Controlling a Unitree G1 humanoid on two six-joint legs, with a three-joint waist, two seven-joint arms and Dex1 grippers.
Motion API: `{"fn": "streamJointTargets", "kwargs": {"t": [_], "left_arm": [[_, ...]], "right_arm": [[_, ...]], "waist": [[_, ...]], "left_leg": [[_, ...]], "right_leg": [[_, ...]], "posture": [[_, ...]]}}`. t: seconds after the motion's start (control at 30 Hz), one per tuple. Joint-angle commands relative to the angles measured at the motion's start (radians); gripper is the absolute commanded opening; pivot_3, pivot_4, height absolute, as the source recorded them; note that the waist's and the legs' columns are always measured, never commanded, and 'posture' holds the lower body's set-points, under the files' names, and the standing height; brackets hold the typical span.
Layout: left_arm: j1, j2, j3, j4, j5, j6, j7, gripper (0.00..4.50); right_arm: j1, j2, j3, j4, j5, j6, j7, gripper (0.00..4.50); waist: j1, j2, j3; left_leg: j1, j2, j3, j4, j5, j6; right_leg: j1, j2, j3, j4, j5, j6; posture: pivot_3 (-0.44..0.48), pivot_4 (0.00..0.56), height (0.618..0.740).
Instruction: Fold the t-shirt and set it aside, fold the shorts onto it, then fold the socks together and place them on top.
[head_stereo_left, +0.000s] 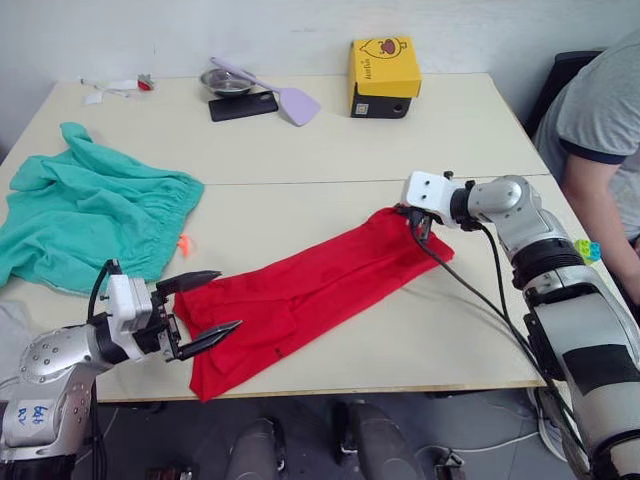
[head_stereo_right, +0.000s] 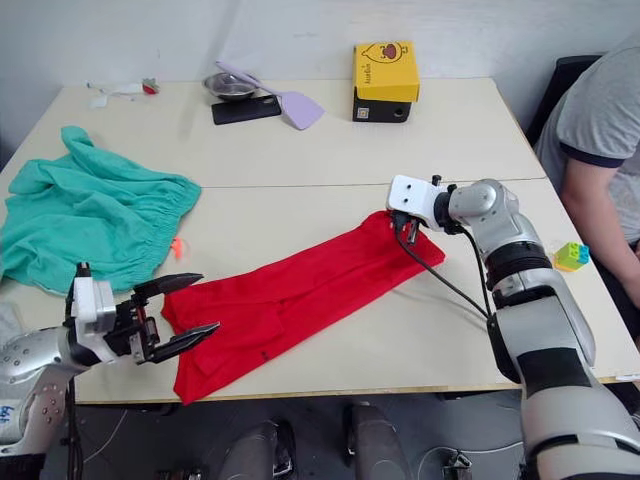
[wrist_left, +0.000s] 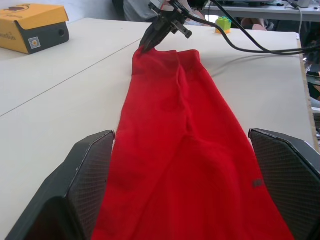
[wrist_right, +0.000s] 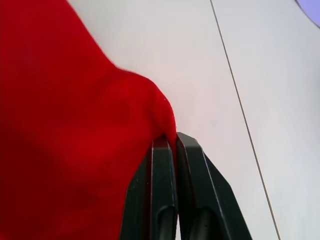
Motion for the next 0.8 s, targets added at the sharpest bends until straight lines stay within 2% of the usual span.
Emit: {"fn": "streamJointTargets", "kwargs": {"t": [0.03,0.1,0.13,0.17,0.23,0.3,0.37,0.5,0.63,0.8], "left_arm": [[-0.032,0.017,0.012,0.028,-0.021,0.043,0.013,4.50],[-0.068,0.030,0.016,0.049,-0.032,0.094,0.032,4.50],[-0.098,0.041,0.015,0.064,-0.030,0.115,0.038,4.50],[-0.126,0.052,0.012,0.080,-0.028,0.145,0.049,4.50],[-0.185,0.074,-0.004,0.124,-0.010,0.186,0.054,4.50],[-0.227,0.093,-0.024,0.163,0.004,0.205,0.036,4.50],[-0.276,0.115,-0.052,0.208,0.017,0.222,0.008,4.50],[-0.415,0.121,-0.112,0.345,0.072,0.203,-0.024,4.50],[-0.526,0.122,-0.186,0.475,0.146,0.202,-0.054,4.50],[-0.610,0.141,-0.279,0.591,0.235,0.234,-0.118,4.50]], "right_arm": [[-0.010,-0.034,-0.077,-0.014,0.068,0.029,0.056,1.01],[0.013,-0.060,-0.143,-0.075,0.144,0.129,0.115,1.69],[0.041,-0.088,-0.186,-0.148,0.207,0.269,0.172,2.04],[0.068,-0.111,-0.233,-0.226,0.277,0.439,0.212,2.49],[0.135,-0.169,-0.310,-0.431,0.406,0.909,0.219,3.14],[0.205,-0.219,-0.358,-0.622,0.496,1.263,0.183,3.86],[0.272,-0.237,-0.459,-0.772,0.601,1.545,0.133,4.49],[0.366,-0.165,-0.677,-0.958,0.689,1.905,-0.015,4.49],[0.496,-0.082,-0.737,-1.095,0.734,1.940,-0.173,4.49],[0.556,0.009,-0.765,-1.139,0.786,1.940,-0.350,4.49]], "waist": [[0.000,0.000,0.000],[0.001,0.000,0.000],[0.002,0.000,0.000],[0.008,0.000,0.000],[0.022,0.000,0.000],[0.024,0.001,0.000],[0.022,0.001,0.000],[0.019,0.001,0.000],[0.023,0.001,0.000],[0.018,0.001,0.000]], "left_leg": [[0.000,0.000,0.000,0.000,0.000,0.000],[0.000,0.000,0.000,0.000,0.000,0.000],[0.000,0.000,0.000,0.000,0.000,0.000],[0.000,0.000,-0.001,0.000,0.000,0.000],[0.000,0.000,-0.002,0.000,0.000,0.000],[0.000,0.000,-0.003,0.000,0.000,0.000],[0.000,0.000,-0.003,-0.001,-0.001,0.002],[0.001,0.000,-0.003,-0.001,-0.002,0.004],[0.000,0.000,-0.003,-0.001,-0.001,0.004],[-0.001,-0.001,0.000,-0.001,0.001,0.001]], "right_leg": [[0.000,0.000,0.000,0.000,0.000,0.000],[0.000,0.000,0.000,0.000,0.000,0.000],[0.000,0.000,0.000,0.001,0.000,0.000],[0.000,0.000,0.000,0.001,0.000,0.000],[0.000,0.000,-0.001,0.001,0.000,0.000],[0.000,-0.001,-0.001,0.001,0.000,0.000],[0.000,-0.001,-0.001,0.001,0.000,0.000],[-0.001,-0.001,-0.002,0.002,0.000,-0.001],[-0.001,0.000,-0.002,0.003,0.000,-0.001],[-0.003,0.000,0.000,0.003,0.000,0.001]], "posture": [[0.000,0.150,0.740],[0.000,0.150,0.740],[0.000,0.150,0.740],[0.000,0.150,0.740],[0.000,0.150,0.740],[0.000,0.150,0.740],[0.000,0.150,0.740],[0.000,0.150,0.740],[0.000,0.150,0.740],[0.000,0.150,0.740]]}}
